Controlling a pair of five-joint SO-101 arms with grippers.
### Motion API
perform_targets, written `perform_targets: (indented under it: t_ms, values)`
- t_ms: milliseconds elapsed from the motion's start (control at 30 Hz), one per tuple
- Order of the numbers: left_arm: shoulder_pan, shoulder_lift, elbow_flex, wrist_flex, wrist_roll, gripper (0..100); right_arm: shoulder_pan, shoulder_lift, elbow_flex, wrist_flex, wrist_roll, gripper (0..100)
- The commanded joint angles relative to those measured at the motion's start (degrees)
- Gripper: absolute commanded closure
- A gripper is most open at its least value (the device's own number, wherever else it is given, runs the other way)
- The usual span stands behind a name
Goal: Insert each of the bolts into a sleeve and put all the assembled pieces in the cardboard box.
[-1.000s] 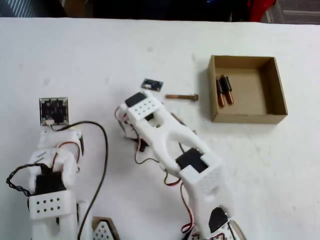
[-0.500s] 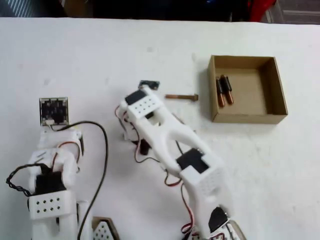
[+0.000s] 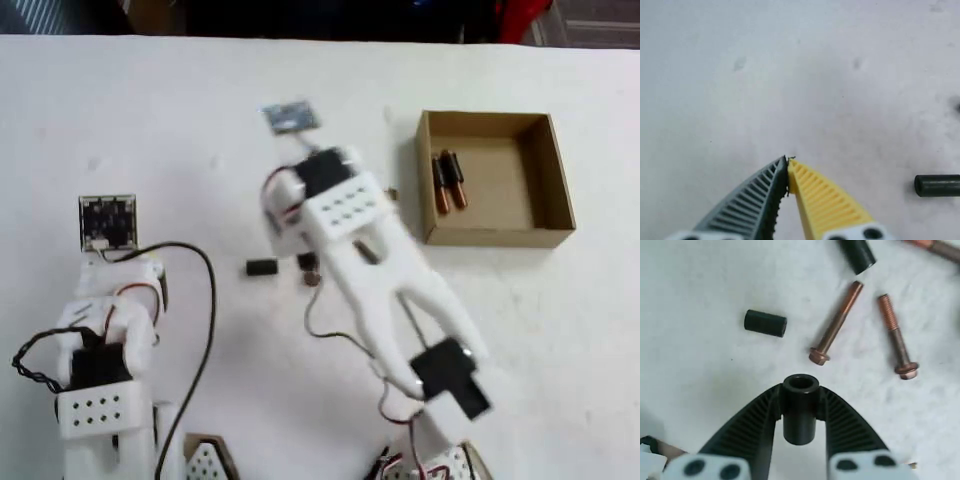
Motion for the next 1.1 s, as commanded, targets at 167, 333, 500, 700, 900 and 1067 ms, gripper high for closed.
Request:
perform_targets:
  t_ms: [167,333,500,700,900,1067]
  values:
    - [4.7,-0.4,-0.6,0.2,-6.2,96,11.7,-16.2,-2.3,3.0,18.7,98.1]
    - [11.0,-0.1,-0.4,1.1,-6.6,96,14.8,-19.7,-2.2,6.5,23.9,98.1]
    - [16.4,0.0,-3.4,8.6,-13.5,96,18.9,-21.9,0.7,5.8,24.4,98.1]
    - [19.1,0.0,-8.2,12.6,-14.5,96,21.5,-31.4,4.9,5.6,24.4,98.1]
    - [22.5,0.0,-11.3,14.8,-14.3,96,20.3,-45.3,10.4,5.5,24.5,98.1]
    - [25.6,2.5,-17.1,19.7,-14.2,96,20.4,-55.1,17.5,3.7,24.5,98.1]
